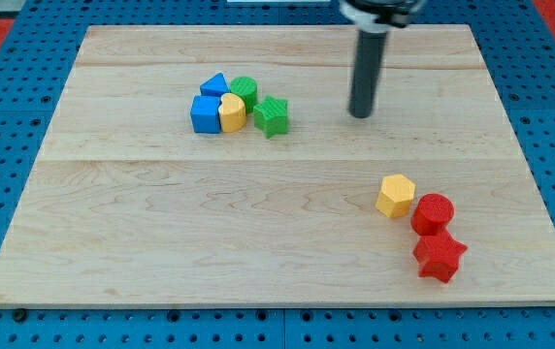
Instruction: Separate the red circle and red star from each other
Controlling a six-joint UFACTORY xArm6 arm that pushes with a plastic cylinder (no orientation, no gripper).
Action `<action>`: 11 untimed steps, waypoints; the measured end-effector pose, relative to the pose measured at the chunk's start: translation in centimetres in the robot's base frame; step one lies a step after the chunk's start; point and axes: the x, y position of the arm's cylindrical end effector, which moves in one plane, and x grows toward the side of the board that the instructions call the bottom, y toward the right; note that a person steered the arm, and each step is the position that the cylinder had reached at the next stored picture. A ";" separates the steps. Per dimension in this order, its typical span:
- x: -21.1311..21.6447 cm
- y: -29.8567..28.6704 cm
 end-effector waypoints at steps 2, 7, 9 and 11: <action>5.3 5.9; 16.2 4.7; 17.9 2.7; 18.8 0.2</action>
